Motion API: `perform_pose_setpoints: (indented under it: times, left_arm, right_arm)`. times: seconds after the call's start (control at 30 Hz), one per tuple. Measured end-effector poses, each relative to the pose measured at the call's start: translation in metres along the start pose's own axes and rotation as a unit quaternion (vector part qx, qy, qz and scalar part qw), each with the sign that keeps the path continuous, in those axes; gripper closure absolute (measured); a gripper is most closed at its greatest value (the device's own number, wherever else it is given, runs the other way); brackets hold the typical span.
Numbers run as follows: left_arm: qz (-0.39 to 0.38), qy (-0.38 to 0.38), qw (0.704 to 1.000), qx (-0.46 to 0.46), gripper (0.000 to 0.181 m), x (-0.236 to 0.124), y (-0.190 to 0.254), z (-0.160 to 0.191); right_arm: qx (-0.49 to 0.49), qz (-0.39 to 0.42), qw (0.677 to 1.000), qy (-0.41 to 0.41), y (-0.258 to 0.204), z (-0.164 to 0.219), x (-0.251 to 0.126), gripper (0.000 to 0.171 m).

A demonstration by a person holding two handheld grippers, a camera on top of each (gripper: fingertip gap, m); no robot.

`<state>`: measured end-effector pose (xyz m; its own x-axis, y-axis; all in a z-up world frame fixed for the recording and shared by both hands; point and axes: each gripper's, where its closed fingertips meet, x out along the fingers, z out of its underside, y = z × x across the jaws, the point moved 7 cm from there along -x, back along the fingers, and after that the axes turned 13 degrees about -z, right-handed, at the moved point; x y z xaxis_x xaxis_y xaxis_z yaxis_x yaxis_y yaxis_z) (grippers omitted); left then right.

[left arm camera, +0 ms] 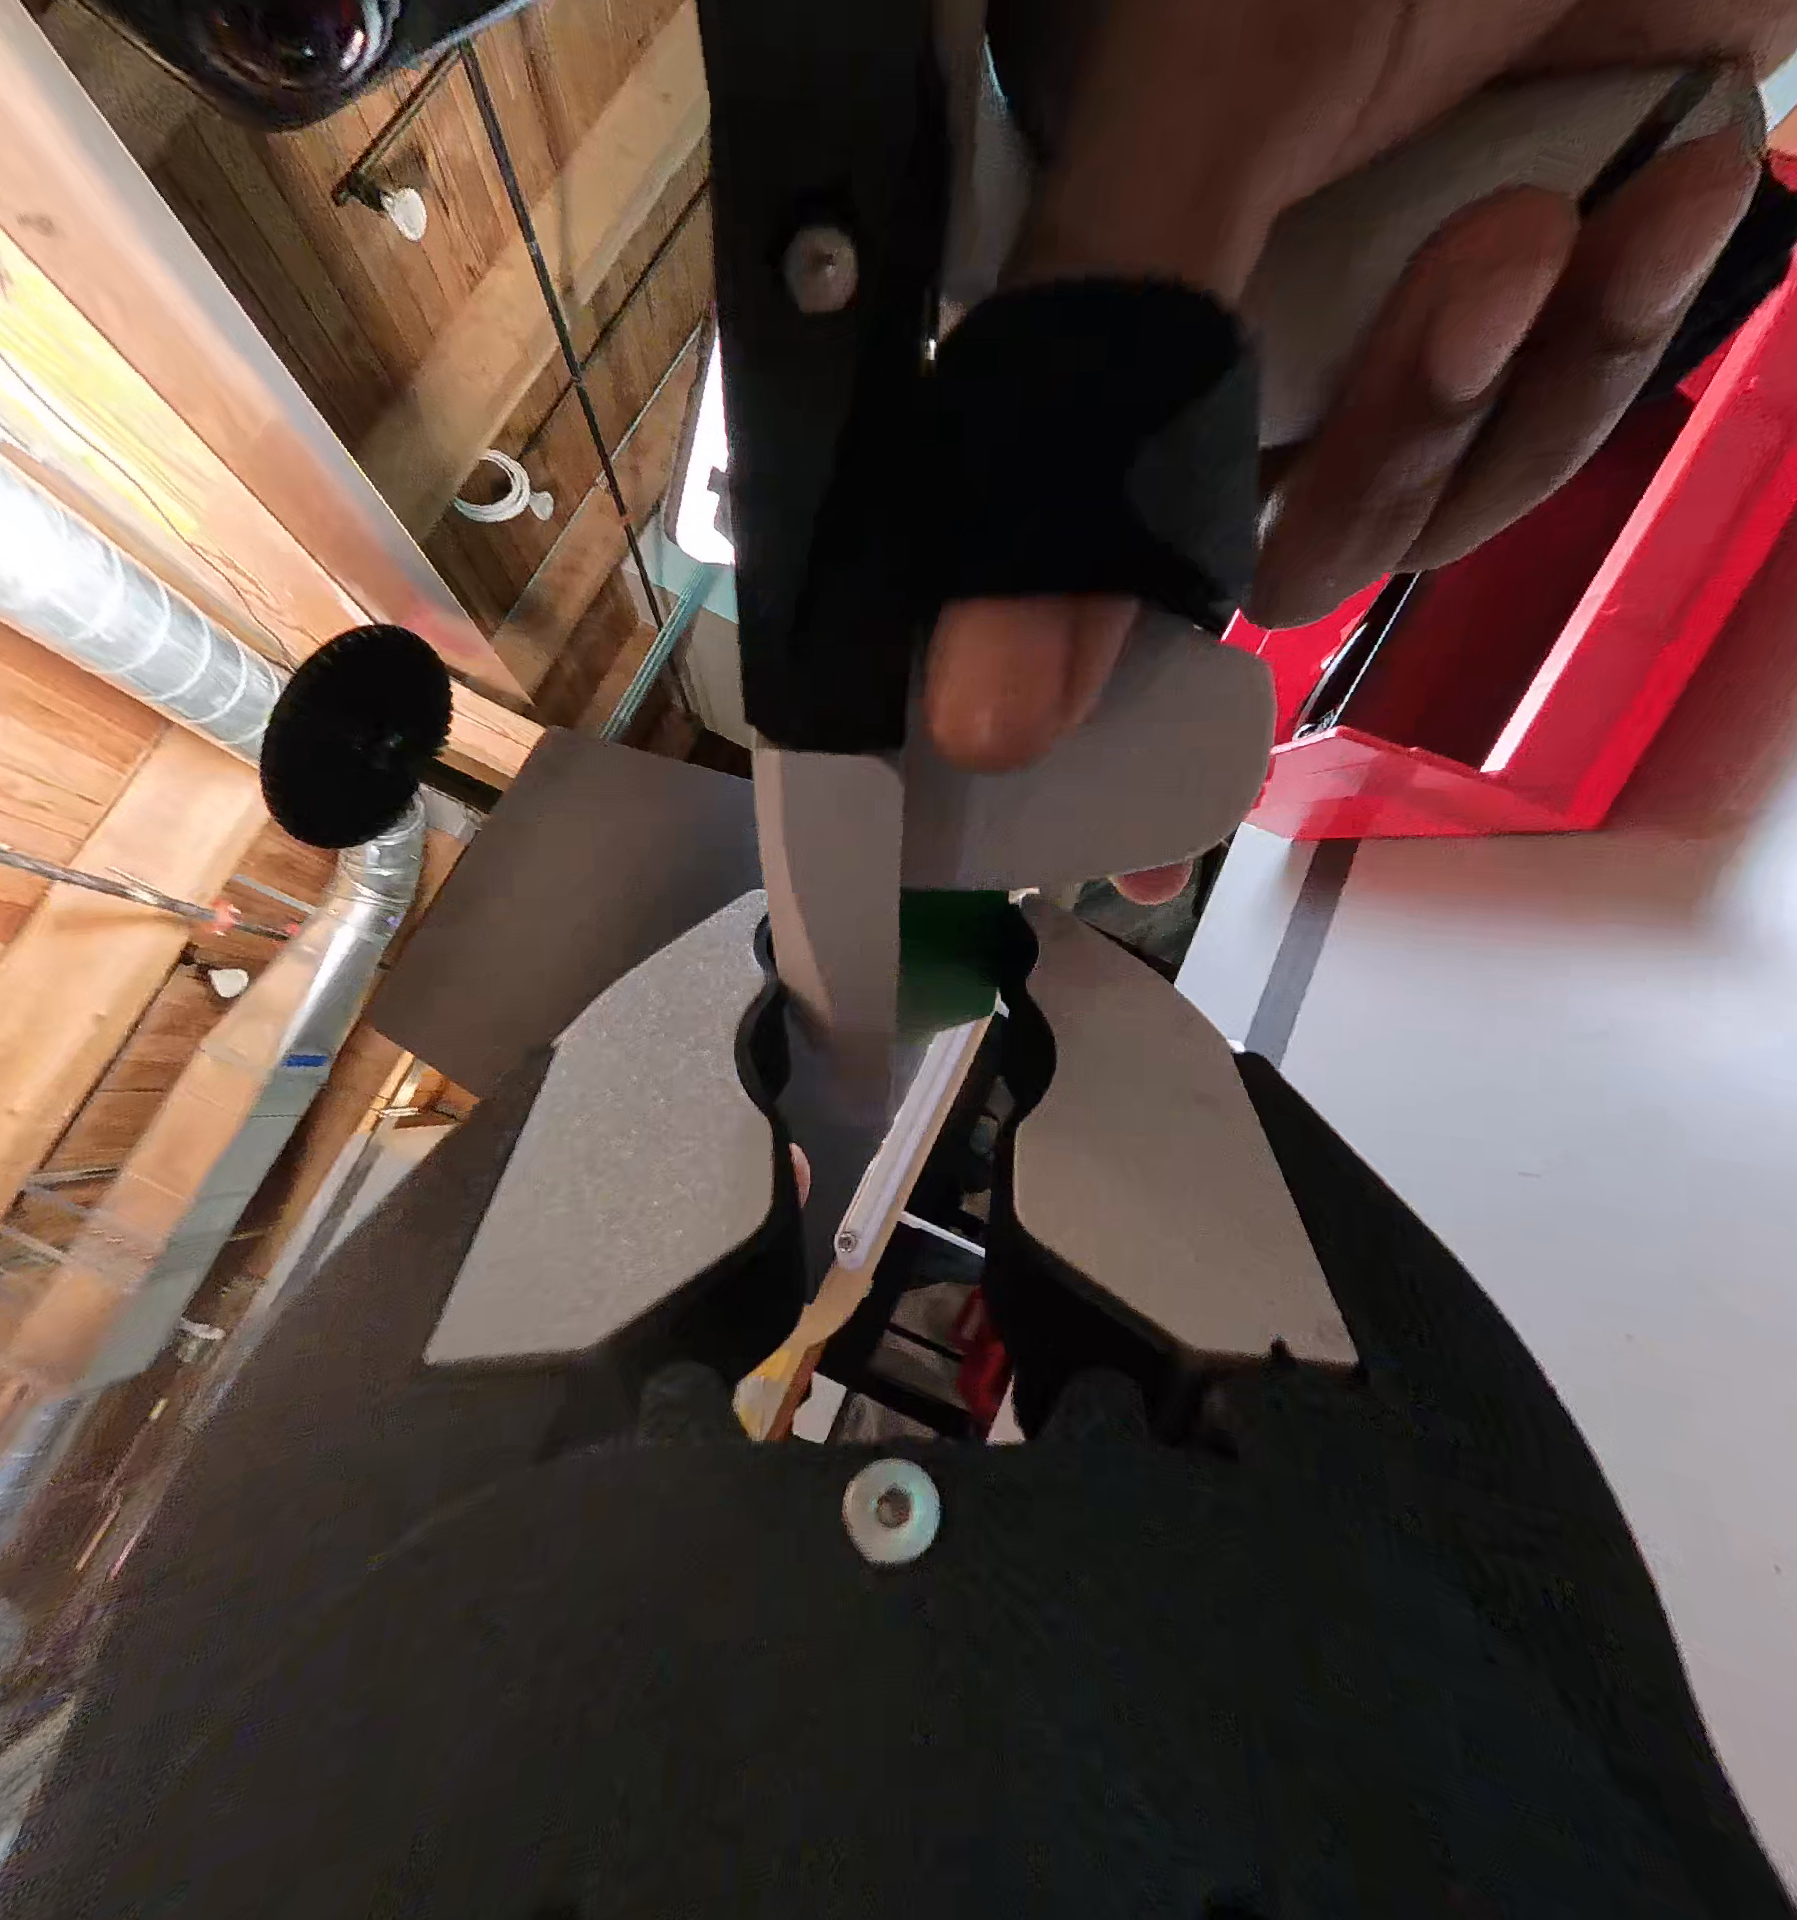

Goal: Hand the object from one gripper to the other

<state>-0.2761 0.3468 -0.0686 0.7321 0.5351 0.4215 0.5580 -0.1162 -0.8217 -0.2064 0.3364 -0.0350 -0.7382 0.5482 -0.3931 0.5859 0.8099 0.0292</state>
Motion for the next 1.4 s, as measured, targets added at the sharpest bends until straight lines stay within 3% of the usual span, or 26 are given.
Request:
perform_pose_setpoints:
  times: [0.07, 0.13, 0.2, 0.23, 0.3, 0.37, 0.43, 0.5, 0.57, 0.7, 0.73, 0.8, 0.87, 0.93, 1.03, 1.1, 1.17, 1.27, 1.4]
  left_arm:
    - [0.004, 0.008, 1.000, -0.005, 0.143, 0.000, 0.000, 0.000]
    - [0.038, 0.008, 0.997, -0.067, 0.138, 0.000, -0.003, 0.003]
    - [0.116, -0.004, 0.974, -0.196, 0.131, 0.003, -0.007, 0.008]
    - [0.168, -0.007, 0.944, -0.284, 0.130, 0.004, -0.010, 0.011]
    - [0.262, -0.008, 0.839, -0.476, 0.129, 0.005, -0.019, 0.016]
    - [0.347, -0.002, 0.685, -0.641, 0.127, 0.007, -0.029, 0.019]
    - [0.405, 0.020, 0.546, -0.733, 0.130, 0.007, -0.035, 0.021]
    - [0.445, 0.054, 0.453, -0.771, 0.128, 0.004, -0.041, 0.020]
    - [0.477, 0.074, 0.403, -0.777, 0.128, 0.000, -0.045, 0.016]
    - [0.529, 0.073, 0.438, -0.723, 0.130, -0.010, -0.040, 0.000]
    - [0.527, 0.075, 0.461, -0.710, 0.147, -0.011, -0.040, -0.002]
    - [0.497, 0.078, 0.518, -0.692, 0.149, -0.009, -0.041, -0.003]
    - [0.469, 0.066, 0.565, -0.675, 0.150, -0.007, -0.044, 0.000]
    - [0.414, 0.058, 0.635, -0.650, 0.149, -0.004, -0.050, 0.005]
    - [0.287, 0.002, 0.778, -0.558, 0.150, 0.003, -0.055, 0.019]
    - [0.210, -0.036, 0.865, -0.455, 0.149, 0.006, -0.052, 0.024]
    - [0.148, -0.061, 0.926, -0.343, 0.149, 0.007, -0.043, 0.024]
    - [0.085, -0.057, 0.976, -0.194, 0.150, 0.006, -0.023, 0.017]
    - [0.035, 0.003, 0.998, -0.047, 0.150, -0.002, -0.005, 0.003]
  right_arm:
    - [-0.012, -0.008, 1.000, -0.003, -0.001, 0.000, 0.000, 0.134]
    - [-0.045, -0.019, 0.999, 0.003, -0.002, -0.002, -0.005, 0.139]
    - [-0.107, -0.006, 0.994, 0.027, 0.002, -0.007, -0.017, 0.139]
    - [-0.149, -0.005, 0.988, 0.043, 0.002, -0.009, -0.025, 0.139]
    - [-0.260, 0.004, 0.962, 0.080, -0.004, -0.012, -0.039, 0.139]
    - [-0.356, 0.012, 0.926, 0.126, -0.016, -0.014, -0.047, 0.139]
    - [-0.409, 0.017, 0.902, 0.139, -0.029, -0.016, -0.044, 0.139]
    - [-0.469, 0.024, 0.872, 0.139, -0.043, -0.016, -0.039, 0.139]
    - [-0.507, 0.026, 0.855, 0.110, -0.053, -0.014, -0.032, 0.139]
    - [-0.530, 0.026, 0.843, 0.095, -0.064, -0.013, -0.023, 0.139]
    - [-0.532, 0.024, 0.843, 0.082, -0.063, -0.011, -0.020, 0.139]
    - [-0.531, 0.032, 0.844, 0.075, -0.061, -0.010, -0.017, 0.139]
    - [-0.494, 0.031, 0.867, 0.060, -0.056, -0.011, -0.017, 0.138]
    - [-0.403, 0.000, 0.914, 0.049, -0.046, -0.014, -0.024, 0.128]
    - [-0.174, -0.066, 0.982, 0.043, -0.022, -0.021, -0.042, 0.114]
    - [-0.022, -0.109, 0.992, 0.066, -0.010, -0.022, -0.049, 0.114]
    - [0.049, -0.110, 0.988, 0.095, -0.003, -0.023, -0.046, 0.116]
    - [0.068, -0.053, 0.995, 0.057, 0.004, -0.014, -0.029, 0.112]
    - [0.077, -0.048, 0.996, 0.004, 0.008, 0.003, -0.006, 0.115]
